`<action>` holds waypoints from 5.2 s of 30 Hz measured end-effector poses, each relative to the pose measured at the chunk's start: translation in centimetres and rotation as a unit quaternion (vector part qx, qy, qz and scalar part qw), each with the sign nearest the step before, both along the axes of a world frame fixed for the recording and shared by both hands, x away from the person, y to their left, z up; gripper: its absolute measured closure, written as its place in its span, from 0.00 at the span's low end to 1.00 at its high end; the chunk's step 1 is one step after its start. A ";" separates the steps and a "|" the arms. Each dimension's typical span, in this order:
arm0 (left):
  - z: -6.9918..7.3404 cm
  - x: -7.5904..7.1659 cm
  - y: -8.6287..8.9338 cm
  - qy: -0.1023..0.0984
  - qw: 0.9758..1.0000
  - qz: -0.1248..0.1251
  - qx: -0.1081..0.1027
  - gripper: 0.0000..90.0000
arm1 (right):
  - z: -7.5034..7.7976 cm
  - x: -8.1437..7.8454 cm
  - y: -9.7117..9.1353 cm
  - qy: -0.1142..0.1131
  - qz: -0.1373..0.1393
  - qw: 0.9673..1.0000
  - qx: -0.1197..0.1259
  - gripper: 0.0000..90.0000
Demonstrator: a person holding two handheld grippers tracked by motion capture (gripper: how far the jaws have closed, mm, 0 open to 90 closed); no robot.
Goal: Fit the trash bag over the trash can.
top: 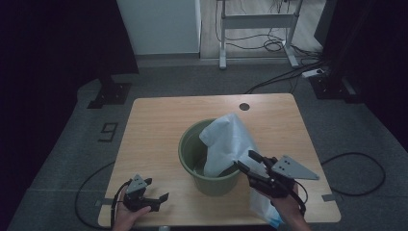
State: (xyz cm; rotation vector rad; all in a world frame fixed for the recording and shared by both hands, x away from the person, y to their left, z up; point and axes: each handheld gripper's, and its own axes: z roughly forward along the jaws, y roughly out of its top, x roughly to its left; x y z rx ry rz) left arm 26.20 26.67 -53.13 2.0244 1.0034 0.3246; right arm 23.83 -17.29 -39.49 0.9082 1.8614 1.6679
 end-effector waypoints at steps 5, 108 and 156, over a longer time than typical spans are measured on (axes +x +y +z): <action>0.0 0.0 -0.1 0.000 1.000 0.000 0.002 0.06 | -0.7 -1.9 -2.3 0.004 -0.019 1.000 0.006 0.37; 13.6 -2.0 -5.4 -0.140 0.987 -0.032 -0.078 0.16 | 1.6 1.0 -1.1 -0.022 -0.087 0.994 -0.059 0.99; 15.7 -1.1 -15.9 -0.176 0.982 -0.036 -0.050 0.79 | 2.4 2.1 2.6 0.002 -0.033 0.996 -0.077 0.91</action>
